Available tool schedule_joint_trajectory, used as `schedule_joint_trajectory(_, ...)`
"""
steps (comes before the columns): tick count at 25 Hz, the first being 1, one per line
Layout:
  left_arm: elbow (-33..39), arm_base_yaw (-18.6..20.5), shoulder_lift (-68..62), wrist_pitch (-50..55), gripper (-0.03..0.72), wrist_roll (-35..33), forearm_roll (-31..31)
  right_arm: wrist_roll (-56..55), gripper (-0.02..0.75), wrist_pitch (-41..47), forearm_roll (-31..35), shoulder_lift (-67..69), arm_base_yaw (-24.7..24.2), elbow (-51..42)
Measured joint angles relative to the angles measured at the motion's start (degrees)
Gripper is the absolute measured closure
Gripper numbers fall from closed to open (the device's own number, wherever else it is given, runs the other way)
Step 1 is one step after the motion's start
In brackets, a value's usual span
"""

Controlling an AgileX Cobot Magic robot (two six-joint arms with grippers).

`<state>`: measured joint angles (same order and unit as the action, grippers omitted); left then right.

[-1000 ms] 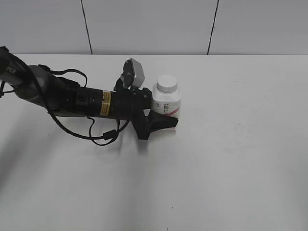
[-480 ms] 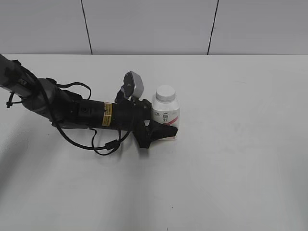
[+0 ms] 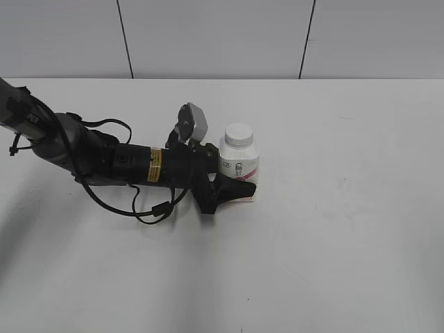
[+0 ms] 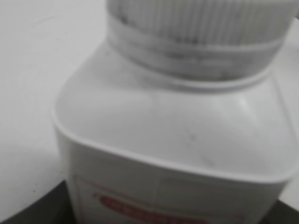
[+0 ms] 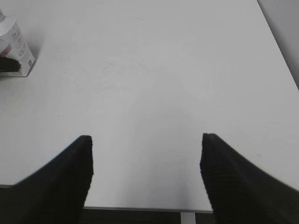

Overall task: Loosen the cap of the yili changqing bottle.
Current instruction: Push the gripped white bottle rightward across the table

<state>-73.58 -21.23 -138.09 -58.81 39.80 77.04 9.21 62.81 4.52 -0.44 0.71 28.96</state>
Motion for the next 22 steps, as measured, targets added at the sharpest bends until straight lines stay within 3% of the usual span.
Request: schedule_joint_trajectory(22, 0.0, 0.0, 0.0, -0.3, 0.258, -0.3, 0.2, -0.1, 0.173, 0.0, 0.1, 0.0, 0.0, 0.0)
